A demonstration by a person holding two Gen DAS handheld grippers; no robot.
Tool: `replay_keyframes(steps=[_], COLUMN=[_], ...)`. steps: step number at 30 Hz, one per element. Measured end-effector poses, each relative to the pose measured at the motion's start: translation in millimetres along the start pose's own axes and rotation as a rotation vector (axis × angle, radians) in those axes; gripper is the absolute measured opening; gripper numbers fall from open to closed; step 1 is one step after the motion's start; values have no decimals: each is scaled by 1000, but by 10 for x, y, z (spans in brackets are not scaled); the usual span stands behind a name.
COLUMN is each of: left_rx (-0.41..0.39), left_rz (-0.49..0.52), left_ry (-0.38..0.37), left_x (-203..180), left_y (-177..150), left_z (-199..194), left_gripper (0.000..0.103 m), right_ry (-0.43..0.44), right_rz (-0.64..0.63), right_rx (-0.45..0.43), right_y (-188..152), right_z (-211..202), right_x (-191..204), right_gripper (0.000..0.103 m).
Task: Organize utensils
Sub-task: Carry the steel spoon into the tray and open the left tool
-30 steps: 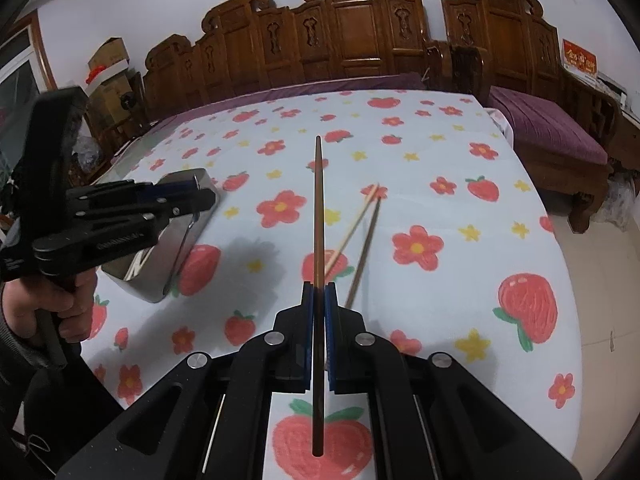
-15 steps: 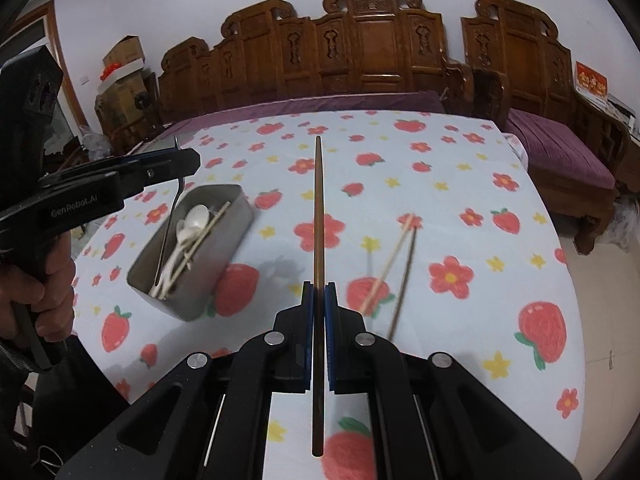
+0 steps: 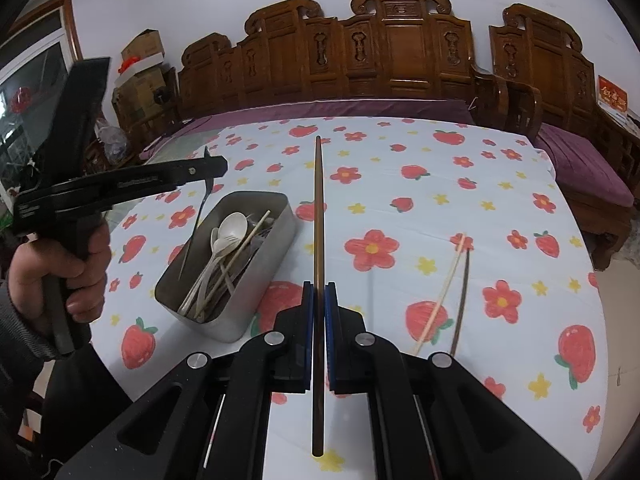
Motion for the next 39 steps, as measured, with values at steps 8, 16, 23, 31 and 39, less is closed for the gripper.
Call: replay_keyframes(steps=[8,16,23,31,39], left_rx=[44,78,119,119,79], left_rz=[-33,-64,-90,-51,-8], left_ry=[45,100,109,116,127], left_x=[238,462,558,591,723], left_y=[-161,-270,-340,-408,-430], left_z=[240,407,486,299,-96], left_gripper=[27,27,27,28,38], right_ry=[12,22,17,14,33], right_rz=[0,-2,-8,-19,-31], right_rx=[12,23,24,19,10], right_y=[9,-16,-22,-4,74], right_z=[113,180,170,125,183], right_x=[48,124,156,264,476], right_gripper=[7,7,7,7,7])
Point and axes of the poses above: each gripper's, at about its wrist camera, not at the fingertips, and z roughly the way its jaws point, x to its left, y to its top, the point moved 6 cm from there along z, roughly the way its jaws point, and after that the axes turned 4 degrees about -z, right-handed, at the moved point
